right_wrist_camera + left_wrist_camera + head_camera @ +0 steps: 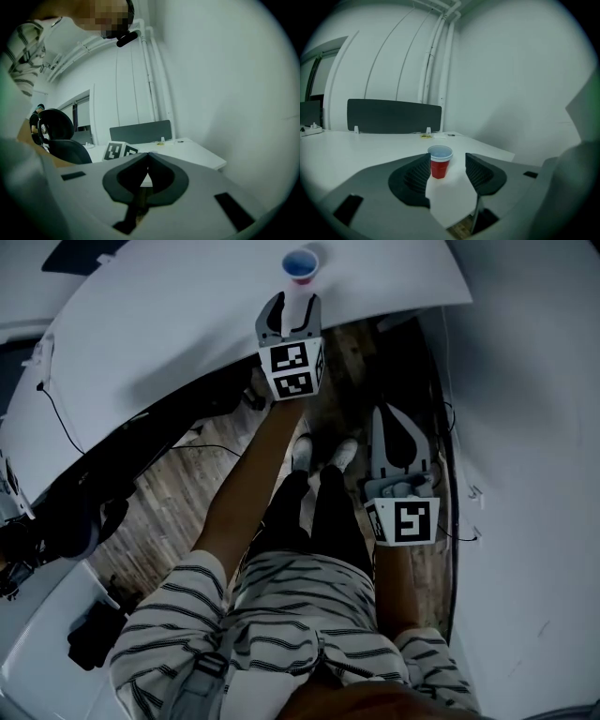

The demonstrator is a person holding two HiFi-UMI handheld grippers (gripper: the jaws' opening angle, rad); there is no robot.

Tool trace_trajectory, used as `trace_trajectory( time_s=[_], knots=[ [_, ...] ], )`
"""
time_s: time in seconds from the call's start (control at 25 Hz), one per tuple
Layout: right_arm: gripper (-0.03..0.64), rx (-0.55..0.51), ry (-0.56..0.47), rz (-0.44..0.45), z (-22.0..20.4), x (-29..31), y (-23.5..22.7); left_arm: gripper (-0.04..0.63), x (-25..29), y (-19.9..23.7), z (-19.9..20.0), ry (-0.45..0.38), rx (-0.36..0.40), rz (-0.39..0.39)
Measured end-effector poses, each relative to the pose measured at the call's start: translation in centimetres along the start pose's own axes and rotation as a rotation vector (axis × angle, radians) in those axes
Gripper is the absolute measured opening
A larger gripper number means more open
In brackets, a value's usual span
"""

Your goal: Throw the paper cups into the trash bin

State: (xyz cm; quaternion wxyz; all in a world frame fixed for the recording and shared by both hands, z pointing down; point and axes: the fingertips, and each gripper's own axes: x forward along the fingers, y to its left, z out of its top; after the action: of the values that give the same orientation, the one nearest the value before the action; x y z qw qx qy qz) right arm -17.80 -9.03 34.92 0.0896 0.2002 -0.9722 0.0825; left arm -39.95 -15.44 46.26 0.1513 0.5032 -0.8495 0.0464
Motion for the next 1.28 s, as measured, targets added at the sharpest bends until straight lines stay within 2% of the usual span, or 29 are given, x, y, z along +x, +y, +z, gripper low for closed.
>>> trace_trajectory(
  time_s=[0.28,0.64,0.72,0.84,1.28],
  knots=[
    [0.009,0.011,0.006,-0.024,-0.9,0.9,-0.1,0.273,3.3,1.1,-0.8,0.011,0.01,0.026],
    [0.009,0.01,0.025,-0.03,-1.9,1.1,0.0,0.312,6.8,2.2,-2.8,0.089,0.044,0.031],
    [0.009,-0.022,0.031,-0.034,-1.9,1.0,0.1,0.327,7.3,2.4,-3.0,0.098,0.048,0.028],
    [0.009,-0.08,0.017,-0.029,-1.5,0.9,0.5,0.327,8.2,2.4,-3.2,0.108,0.053,0.025],
    [0.009,-0.076,0.044,-0.069,-2.4,0.1,-0.6,0.327,10.5,3.4,-4.9,0.147,0.057,0.047]
  ],
)
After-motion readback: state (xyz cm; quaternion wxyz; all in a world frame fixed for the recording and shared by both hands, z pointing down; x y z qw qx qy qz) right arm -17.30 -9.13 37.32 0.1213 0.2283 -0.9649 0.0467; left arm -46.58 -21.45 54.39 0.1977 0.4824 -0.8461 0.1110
